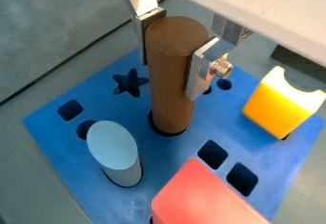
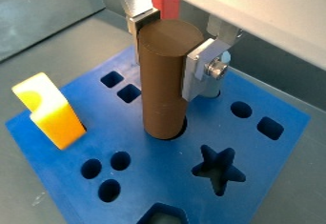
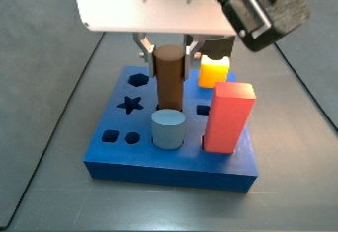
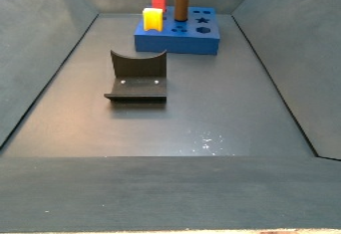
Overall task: Pick up the round object. Move up. Place the round object on the fixture. Regrasp the round object. Move to above the board. Insert the round object.
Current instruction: Insert the round object.
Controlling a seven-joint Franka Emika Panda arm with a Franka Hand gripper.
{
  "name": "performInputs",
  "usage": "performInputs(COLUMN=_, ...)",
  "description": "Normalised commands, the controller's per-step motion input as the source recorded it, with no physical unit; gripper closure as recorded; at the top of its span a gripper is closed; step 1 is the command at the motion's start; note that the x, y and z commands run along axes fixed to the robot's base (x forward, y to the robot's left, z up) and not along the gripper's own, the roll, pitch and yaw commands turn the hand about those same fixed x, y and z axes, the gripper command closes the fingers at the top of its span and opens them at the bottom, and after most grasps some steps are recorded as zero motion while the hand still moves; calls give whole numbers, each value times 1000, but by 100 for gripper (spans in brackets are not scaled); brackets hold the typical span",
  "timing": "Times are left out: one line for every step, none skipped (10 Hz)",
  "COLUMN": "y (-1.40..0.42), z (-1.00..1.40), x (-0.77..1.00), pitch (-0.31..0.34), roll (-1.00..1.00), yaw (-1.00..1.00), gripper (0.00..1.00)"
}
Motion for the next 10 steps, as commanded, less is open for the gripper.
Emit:
performInputs(y=-63, z=-291, x=0, pitch=-49, roll=-166, yaw=0, gripper=100)
performInputs(y=-69, z=-306, x=49, pitch=-9, roll=-109, yaw=0, gripper=100)
performInputs(y=-49, z=-417, x=54, pitch=-51, roll=-29, yaw=-3, gripper=100)
performInputs(y=-54, z=-574, x=0, pitch=-180, roll=0, yaw=-3, gripper=100)
performInputs(y=-80, z=-509, x=0, pitch=-149, roll=0, yaw=0, gripper=100)
performInputs(y=-100, z=-434, x=0, pitch=-149, roll=0, yaw=0, gripper=100)
performInputs(y=-163, z=-474, x=0, pitch=-246, roll=51, yaw=0, gripper=100)
performInputs(y=-154, z=-371, x=0, pitch=-211, roll=46, yaw=0, gripper=100)
performInputs(y=0, z=-6, x=0, pitch=-26, roll=0, yaw=0, gripper=100)
performInputs(y=0, z=0, x=0, pitch=0, roll=0, yaw=0, gripper=100)
